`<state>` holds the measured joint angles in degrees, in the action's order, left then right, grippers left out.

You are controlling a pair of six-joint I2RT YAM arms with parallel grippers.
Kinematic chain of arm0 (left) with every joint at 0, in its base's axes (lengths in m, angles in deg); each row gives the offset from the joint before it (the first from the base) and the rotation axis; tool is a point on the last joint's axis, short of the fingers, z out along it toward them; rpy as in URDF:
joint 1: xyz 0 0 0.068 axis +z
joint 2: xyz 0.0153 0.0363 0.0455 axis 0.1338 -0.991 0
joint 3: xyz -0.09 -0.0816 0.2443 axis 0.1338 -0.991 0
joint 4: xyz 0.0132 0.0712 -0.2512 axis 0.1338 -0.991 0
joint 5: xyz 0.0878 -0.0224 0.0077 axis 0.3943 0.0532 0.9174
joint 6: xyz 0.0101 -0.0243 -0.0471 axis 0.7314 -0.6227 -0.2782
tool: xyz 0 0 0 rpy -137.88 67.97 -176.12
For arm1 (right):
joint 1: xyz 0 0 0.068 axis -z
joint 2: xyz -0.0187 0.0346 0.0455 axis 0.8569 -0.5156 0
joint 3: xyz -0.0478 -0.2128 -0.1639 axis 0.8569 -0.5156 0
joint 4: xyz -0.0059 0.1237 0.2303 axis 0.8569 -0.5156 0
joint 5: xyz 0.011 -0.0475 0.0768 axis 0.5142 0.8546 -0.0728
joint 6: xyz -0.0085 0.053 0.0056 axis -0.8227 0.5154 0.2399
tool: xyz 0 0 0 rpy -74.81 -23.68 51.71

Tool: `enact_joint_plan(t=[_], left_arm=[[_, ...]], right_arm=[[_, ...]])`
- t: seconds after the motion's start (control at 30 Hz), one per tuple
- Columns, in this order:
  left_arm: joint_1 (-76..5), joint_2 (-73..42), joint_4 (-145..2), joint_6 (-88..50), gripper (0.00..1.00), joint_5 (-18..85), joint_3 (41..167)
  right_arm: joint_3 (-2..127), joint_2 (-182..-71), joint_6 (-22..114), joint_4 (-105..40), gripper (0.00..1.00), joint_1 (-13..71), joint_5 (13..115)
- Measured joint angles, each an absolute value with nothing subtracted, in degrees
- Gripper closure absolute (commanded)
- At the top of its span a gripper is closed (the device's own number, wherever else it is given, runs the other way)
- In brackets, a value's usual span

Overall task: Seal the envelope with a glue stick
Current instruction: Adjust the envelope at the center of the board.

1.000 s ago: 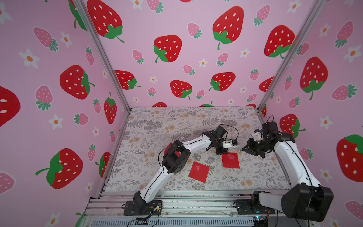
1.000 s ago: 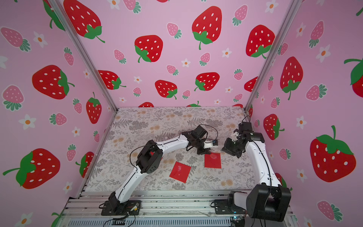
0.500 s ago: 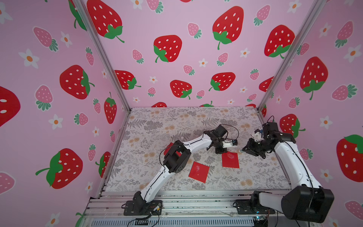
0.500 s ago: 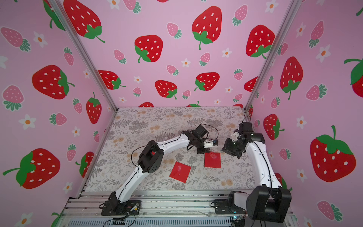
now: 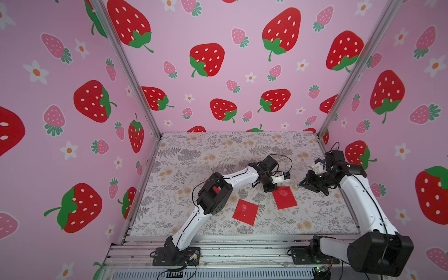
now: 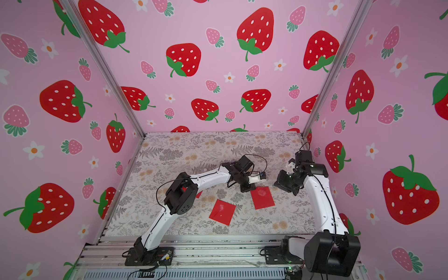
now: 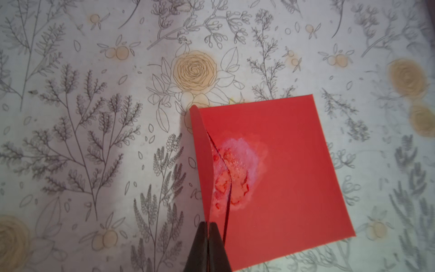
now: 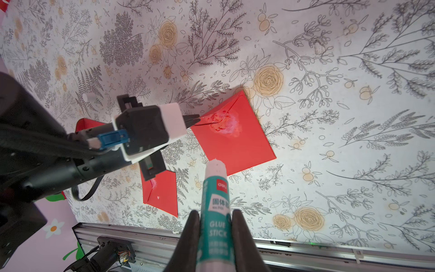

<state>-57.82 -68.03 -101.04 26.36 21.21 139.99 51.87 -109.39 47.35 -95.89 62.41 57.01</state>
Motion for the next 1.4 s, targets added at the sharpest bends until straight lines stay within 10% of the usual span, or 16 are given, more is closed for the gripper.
enact_joint_plan(t=[0.73, 1.4], left_arm=[[-64.16, -47.82, -70.26, -26.95, 1.00, 30.22, 97.71], [-65.34, -45.15, -63.38, -36.96, 1.00, 31.73, 92.25]], right_arm=[[49.79, -115.19, 50.43, -97.05, 1.00, 44.79, 65.75], [43.85, -122.51, 54.93, -92.11, 1.00, 37.03, 69.75]])
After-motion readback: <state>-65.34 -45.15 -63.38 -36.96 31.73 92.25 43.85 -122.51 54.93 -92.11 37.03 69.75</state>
